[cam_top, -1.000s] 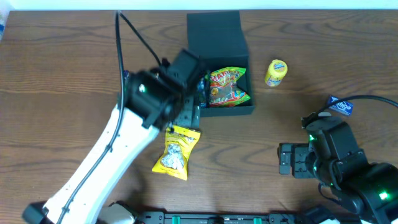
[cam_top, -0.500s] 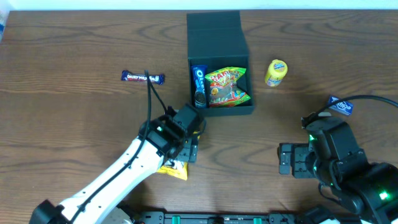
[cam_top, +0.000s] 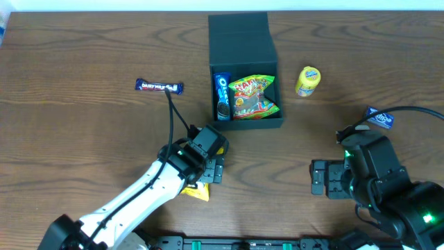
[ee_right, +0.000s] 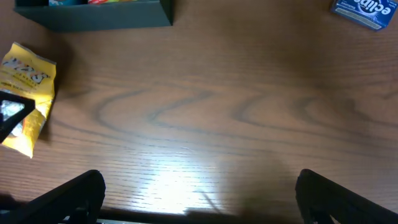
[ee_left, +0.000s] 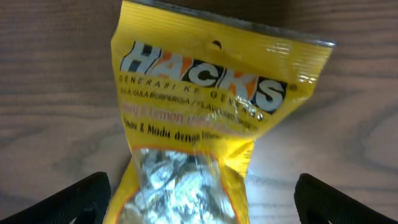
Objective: Pack container
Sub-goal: 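Move the left gripper down and grasp the yellow Hacks bag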
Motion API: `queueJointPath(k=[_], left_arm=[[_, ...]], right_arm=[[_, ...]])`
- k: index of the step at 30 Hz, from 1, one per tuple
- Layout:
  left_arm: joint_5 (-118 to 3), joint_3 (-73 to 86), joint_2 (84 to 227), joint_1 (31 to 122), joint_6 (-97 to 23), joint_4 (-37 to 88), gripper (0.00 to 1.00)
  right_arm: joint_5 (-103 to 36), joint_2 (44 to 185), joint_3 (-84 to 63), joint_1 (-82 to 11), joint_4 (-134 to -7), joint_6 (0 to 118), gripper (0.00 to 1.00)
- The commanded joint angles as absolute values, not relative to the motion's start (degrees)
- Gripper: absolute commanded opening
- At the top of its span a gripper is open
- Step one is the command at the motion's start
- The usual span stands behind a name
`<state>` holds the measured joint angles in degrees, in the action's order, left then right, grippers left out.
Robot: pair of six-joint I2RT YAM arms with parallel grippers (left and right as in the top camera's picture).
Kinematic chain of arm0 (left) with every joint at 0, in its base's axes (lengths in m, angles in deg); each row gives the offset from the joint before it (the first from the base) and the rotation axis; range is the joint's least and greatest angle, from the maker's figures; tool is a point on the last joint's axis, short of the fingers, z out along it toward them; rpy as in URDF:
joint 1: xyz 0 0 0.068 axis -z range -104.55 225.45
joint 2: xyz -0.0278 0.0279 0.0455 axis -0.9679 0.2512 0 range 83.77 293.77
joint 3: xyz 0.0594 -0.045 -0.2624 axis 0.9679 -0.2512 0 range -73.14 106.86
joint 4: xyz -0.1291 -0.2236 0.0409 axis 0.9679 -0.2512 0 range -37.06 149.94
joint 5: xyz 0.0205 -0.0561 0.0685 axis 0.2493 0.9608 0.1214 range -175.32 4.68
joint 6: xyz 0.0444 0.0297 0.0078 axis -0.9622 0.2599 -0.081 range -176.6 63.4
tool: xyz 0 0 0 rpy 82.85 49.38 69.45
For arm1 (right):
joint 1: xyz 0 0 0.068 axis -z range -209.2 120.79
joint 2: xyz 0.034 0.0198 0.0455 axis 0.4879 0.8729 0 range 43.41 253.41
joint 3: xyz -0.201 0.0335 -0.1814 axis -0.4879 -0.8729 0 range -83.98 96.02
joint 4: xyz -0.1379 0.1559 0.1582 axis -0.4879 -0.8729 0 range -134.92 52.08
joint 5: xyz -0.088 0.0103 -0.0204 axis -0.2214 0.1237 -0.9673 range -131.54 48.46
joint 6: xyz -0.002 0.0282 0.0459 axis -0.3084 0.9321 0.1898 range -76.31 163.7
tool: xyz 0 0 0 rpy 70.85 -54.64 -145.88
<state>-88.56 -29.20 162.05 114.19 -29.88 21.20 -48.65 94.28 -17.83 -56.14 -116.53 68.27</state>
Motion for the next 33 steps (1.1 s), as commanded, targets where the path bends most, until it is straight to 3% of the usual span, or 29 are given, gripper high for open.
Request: queueJointPath(k=[1, 20, 21, 24, 33], left_arm=[[-90.2, -29.6, 164.1, 113.6, -30.9, 21.7, 0.96], [-91.3, -29.7, 166.9, 113.6, -32.2, 23.4, 1.0], [-91.3, -29.7, 166.9, 113.6, -32.2, 23.4, 0.89], [-91.3, -29.7, 166.9, 113.6, -32.2, 23.4, 0.81], [-90.8, -29.7, 166.9, 113.6, -32.2, 23.4, 0.44]], right_arm=[[-48.8, 94.0, -17.8, -56.6, -116.6, 68.9, 0.99], [-48.8, 94.0, -17.8, -56.6, -116.6, 68.9, 0.99], [-48.8, 94.0, -17.8, -56.6, -116.6, 69.0, 0.99], [-48.8, 94.0, -17.8, -56.6, -116.6, 68.9, 0.99], [-48.8, 94.0, -17.8, -56.6, -116.6, 69.0, 0.99]])
